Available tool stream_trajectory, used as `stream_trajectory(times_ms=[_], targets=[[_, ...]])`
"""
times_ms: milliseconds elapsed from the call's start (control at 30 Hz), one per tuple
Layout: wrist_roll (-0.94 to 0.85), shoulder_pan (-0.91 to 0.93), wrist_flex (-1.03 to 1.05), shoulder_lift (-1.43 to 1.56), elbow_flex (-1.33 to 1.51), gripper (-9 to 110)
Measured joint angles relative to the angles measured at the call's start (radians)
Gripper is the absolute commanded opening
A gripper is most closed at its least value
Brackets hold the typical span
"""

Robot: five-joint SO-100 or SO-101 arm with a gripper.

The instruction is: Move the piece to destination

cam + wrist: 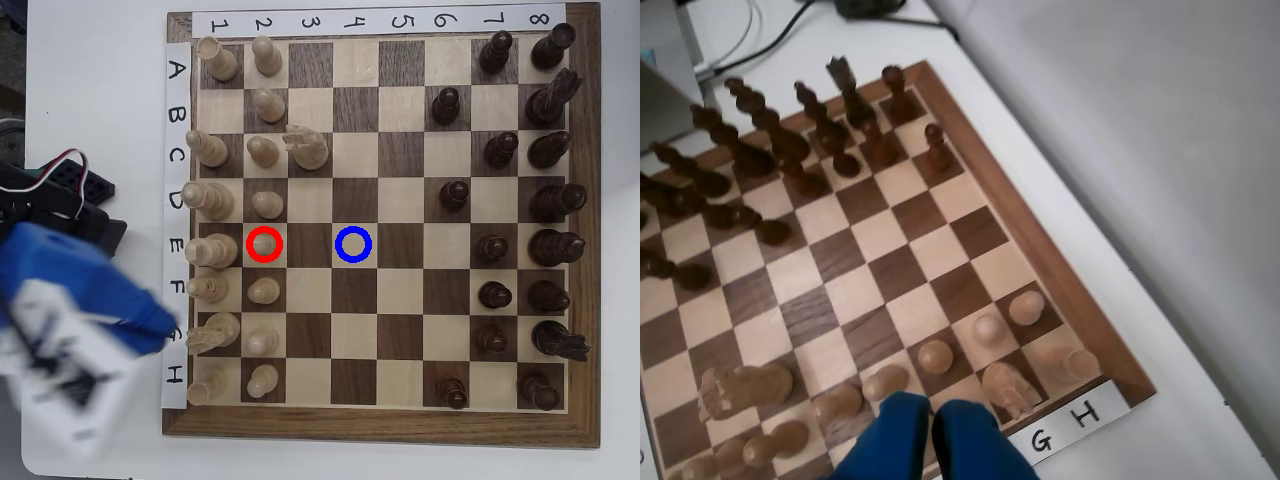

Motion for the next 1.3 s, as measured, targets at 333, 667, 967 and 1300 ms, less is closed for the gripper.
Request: stream_trajectory(times_ms=[333,667,967,1300], targets=[[0.051,-0.167,0.0,-0.06,0.143,0],[0.057,-0.334,0.0,-0.114,0.19,5],[0.057,-0.403,-0.003,-0.178,0.291,8],[0.057,-0.403,-0.081,-0.186,0.376,13]])
